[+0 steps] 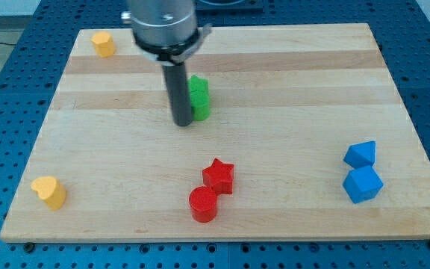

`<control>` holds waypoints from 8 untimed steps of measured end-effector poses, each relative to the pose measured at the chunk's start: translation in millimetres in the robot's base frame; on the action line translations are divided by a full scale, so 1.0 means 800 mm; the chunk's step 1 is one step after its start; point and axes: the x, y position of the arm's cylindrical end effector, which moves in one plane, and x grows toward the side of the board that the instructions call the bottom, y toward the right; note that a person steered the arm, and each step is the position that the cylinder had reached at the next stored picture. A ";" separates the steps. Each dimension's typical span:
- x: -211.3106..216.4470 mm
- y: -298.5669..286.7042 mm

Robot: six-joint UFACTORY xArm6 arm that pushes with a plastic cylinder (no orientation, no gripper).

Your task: Separate the blue triangle from the blue cube

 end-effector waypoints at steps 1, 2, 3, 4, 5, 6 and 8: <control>-0.022 -0.014; -0.022 -0.014; -0.022 -0.014; -0.023 -0.017; -0.026 -0.018; 0.018 -0.014; 0.087 0.005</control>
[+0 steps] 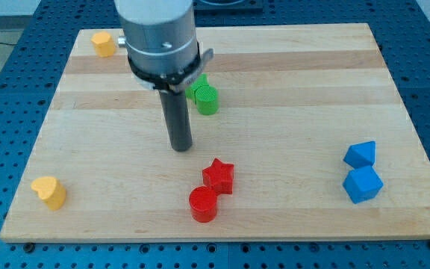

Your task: Separate the blue triangle from the blue cube

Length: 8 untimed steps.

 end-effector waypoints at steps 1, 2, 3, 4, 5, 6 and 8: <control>-0.013 0.043; -0.003 0.094; 0.001 0.097; 0.006 0.100; 0.104 0.130; 0.150 0.154; 0.124 0.305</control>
